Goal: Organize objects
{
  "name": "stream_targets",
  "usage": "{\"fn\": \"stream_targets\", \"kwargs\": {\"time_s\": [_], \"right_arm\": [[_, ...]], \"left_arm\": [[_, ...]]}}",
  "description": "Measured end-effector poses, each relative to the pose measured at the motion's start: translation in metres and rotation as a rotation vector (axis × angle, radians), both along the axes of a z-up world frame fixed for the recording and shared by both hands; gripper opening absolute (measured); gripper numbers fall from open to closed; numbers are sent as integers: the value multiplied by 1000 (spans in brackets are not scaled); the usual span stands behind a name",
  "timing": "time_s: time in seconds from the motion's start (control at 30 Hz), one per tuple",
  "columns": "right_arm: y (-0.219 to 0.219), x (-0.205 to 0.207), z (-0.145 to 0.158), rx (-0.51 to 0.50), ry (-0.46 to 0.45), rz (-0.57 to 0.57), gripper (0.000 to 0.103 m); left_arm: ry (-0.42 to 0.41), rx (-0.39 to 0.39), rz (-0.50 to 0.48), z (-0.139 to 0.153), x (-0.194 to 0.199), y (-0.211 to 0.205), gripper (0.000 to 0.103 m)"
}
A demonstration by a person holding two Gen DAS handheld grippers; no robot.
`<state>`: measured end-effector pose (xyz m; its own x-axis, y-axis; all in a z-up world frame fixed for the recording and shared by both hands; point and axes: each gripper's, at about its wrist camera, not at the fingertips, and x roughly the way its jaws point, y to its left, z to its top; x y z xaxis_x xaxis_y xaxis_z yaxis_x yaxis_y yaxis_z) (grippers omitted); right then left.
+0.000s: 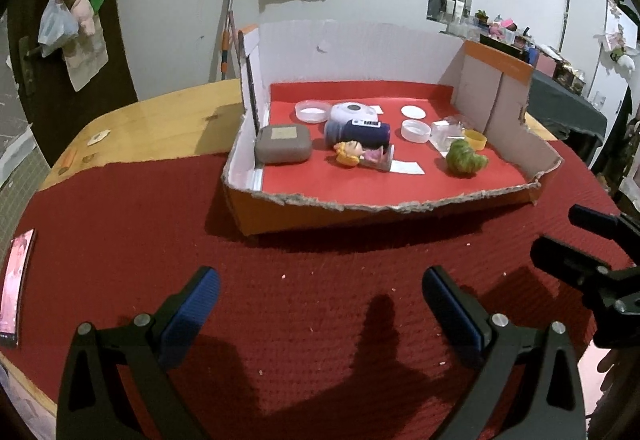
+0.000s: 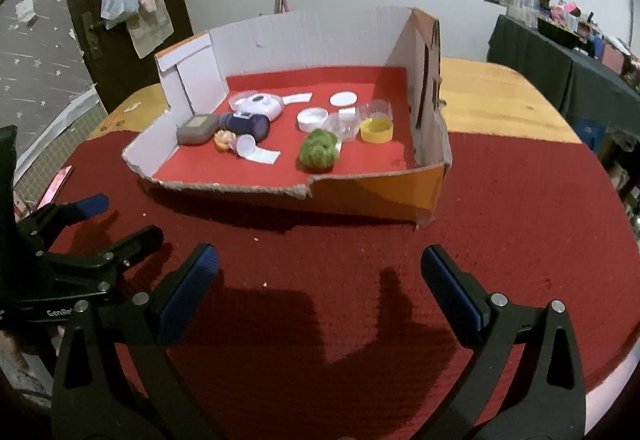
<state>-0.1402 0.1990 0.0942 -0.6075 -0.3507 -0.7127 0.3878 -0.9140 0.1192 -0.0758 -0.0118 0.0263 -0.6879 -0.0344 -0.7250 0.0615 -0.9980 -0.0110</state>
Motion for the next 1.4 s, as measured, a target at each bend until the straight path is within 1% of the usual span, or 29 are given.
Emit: {"fn": "stream_targets", "kwargs": {"time_s": [0.37, 0.63, 0.93, 1.4], "right_arm": [[1, -3, -16, 15, -45, -3, 103], [2, -5, -23, 25, -58, -8, 103], [-1, -4, -27, 50, -46, -11, 103], [-3, 1, -31, 71, -13, -17, 103]], "left_arm": [[-28, 1, 26, -11, -3, -3, 103], [-52, 1, 40, -19, -7, -5, 103], [-55, -7, 39, -22, -7, -4, 103], [-28, -5, 41, -25, -4, -4, 103]]}}
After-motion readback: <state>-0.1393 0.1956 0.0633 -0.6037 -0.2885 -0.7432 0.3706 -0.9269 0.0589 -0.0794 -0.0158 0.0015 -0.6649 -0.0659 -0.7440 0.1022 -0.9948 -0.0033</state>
